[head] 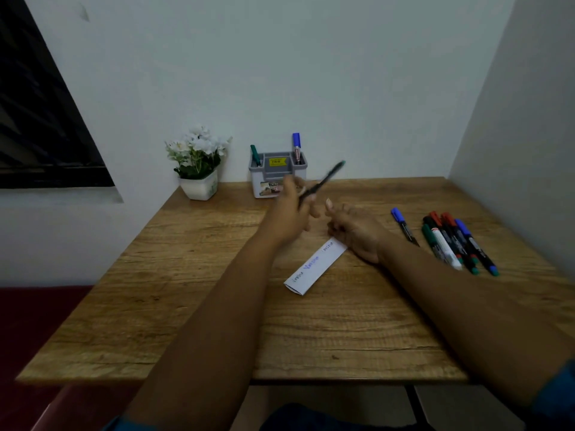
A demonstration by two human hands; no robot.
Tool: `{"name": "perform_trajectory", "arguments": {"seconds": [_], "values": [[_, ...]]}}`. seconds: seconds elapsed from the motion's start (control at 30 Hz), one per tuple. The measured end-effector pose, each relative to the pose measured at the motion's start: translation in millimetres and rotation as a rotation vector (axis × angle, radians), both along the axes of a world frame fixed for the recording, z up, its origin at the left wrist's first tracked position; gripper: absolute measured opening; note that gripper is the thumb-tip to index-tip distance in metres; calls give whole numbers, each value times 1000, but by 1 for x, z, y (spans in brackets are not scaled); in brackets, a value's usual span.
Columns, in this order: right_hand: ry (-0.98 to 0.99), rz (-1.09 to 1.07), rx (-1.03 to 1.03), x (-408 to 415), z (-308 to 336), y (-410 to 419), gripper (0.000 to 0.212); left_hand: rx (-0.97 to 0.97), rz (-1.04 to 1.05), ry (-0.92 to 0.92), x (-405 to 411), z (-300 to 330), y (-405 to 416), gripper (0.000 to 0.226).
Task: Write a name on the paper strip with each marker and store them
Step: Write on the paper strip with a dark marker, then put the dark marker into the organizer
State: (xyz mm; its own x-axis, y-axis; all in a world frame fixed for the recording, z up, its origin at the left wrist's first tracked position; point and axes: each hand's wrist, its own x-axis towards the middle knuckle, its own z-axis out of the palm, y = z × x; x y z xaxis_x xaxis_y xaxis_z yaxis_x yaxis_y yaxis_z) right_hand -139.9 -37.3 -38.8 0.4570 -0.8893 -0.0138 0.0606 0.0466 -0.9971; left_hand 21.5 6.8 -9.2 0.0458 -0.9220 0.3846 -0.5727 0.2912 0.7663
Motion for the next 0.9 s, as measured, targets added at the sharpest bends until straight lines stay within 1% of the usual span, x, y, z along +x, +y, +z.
{"name": "perform_trajectory", "arguments": {"seconds": [0.07,0.13,0.2,0.23,0.3,0.37,0.43,0.5,0.57,0.63,0.67,0.7,0.77,0.83,0.9], "values": [[124,-84,-88,3,-3,-1,38,-86,84,213,18,9,2,14],[197,-136,-125,5,-5,-1,36,-148,198,399,40,18,-2,10],[229,-167,-150,6,-5,-1,40,-225,315,480,63,28,-10,9],[246,-181,-164,7,-5,-2,42,-264,382,468,74,32,-16,8],[269,-203,-183,8,-7,-2,45,-303,483,406,93,40,-31,7],[285,-216,-196,9,-9,-3,49,-285,519,330,105,47,-46,6],[299,-218,-209,8,-9,-4,50,-250,524,226,111,55,-61,11],[309,-220,-211,8,-10,-5,50,-166,532,41,112,64,-74,21],[315,-223,-209,8,-11,-6,51,-109,527,-126,111,70,-84,24],[313,-214,-208,8,-12,-7,52,-87,515,-207,110,75,-95,29],[309,-206,-204,8,-12,-8,53,-64,503,-226,110,77,-101,35],[303,-200,-200,7,-12,-8,54,-17,488,-256,110,78,-105,41],[307,-193,-199,6,-12,-9,55,104,473,-382,110,73,-113,50],[332,-195,-205,6,-13,-9,54,177,473,-473,108,64,-117,46],[348,-199,-210,6,-14,-9,51,176,508,-500,104,58,-119,41]]}}
